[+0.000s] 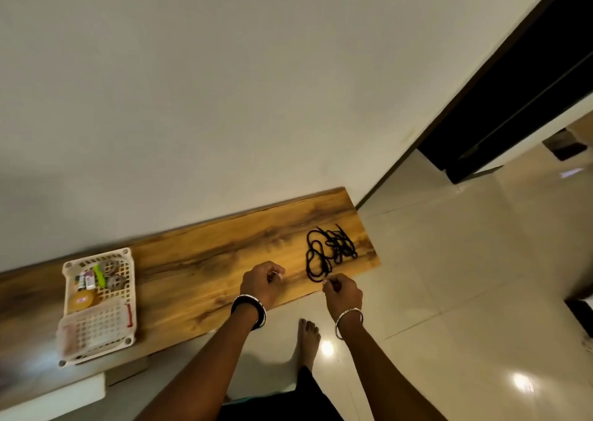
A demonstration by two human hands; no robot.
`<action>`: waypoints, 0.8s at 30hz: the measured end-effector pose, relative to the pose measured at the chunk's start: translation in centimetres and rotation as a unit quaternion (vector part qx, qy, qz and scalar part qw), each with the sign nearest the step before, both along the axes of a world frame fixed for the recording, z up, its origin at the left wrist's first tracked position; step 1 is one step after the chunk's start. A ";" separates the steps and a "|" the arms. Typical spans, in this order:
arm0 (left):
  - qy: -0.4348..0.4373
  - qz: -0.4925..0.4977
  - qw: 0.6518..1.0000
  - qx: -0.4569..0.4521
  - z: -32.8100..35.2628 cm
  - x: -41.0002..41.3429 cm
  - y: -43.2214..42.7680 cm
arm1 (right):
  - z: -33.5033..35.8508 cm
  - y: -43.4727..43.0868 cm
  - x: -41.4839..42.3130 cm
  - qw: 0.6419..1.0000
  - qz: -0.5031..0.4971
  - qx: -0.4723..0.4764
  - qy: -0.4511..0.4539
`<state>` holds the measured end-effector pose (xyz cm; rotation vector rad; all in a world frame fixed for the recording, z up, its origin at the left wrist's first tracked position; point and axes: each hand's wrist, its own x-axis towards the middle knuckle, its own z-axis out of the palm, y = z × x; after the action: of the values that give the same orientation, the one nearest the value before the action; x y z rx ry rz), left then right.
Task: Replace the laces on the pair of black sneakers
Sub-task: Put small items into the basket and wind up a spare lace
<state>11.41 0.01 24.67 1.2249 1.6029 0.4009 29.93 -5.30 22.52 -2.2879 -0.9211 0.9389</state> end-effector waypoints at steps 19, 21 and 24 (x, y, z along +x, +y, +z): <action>0.063 0.072 0.995 -0.031 -11.2 12.9 9.5 | -15.7 18.3 14.7 0.982 0.106 -0.159 0.004; 0.065 0.081 0.994 -0.027 -12.1 12.8 9.9 | -17.0 19.6 14.4 0.975 0.127 -0.184 -0.001; 0.070 0.086 0.993 -0.029 -12.9 12.7 9.9 | -18.4 20.4 13.9 0.962 0.162 -0.218 -0.024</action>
<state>24.09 9.93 11.73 1.0940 1.8354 0.3809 43.84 15.07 4.17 -2.5752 -1.2382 1.3441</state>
